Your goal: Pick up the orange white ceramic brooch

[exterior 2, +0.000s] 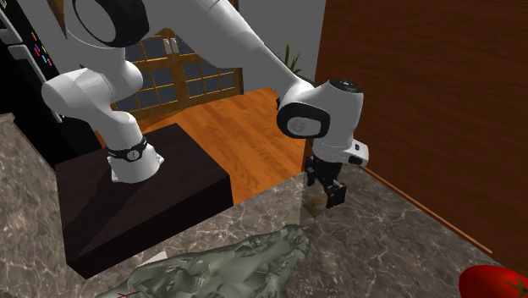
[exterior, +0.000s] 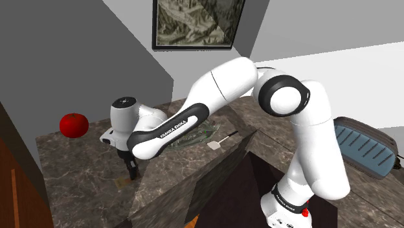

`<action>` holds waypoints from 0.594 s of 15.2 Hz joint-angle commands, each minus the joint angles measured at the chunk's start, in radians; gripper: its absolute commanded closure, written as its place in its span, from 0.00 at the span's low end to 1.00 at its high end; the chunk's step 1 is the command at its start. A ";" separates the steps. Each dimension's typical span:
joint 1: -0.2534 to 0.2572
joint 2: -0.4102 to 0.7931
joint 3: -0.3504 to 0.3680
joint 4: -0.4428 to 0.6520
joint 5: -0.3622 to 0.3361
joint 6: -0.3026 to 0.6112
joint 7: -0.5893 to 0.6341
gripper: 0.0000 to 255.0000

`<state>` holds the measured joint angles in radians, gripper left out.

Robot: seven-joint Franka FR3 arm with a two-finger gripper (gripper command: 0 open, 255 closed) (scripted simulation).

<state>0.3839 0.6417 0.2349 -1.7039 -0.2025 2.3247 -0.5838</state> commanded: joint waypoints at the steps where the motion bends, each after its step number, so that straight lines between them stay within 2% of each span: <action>1: 0.013 0.040 0.001 0.032 -0.012 0.010 -0.009 0.00; 9: 0.023 0.102 -0.013 0.041 -0.027 0.063 0.000 0.00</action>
<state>0.4058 0.7419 0.2223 -1.6628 -0.2287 2.3848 -0.5843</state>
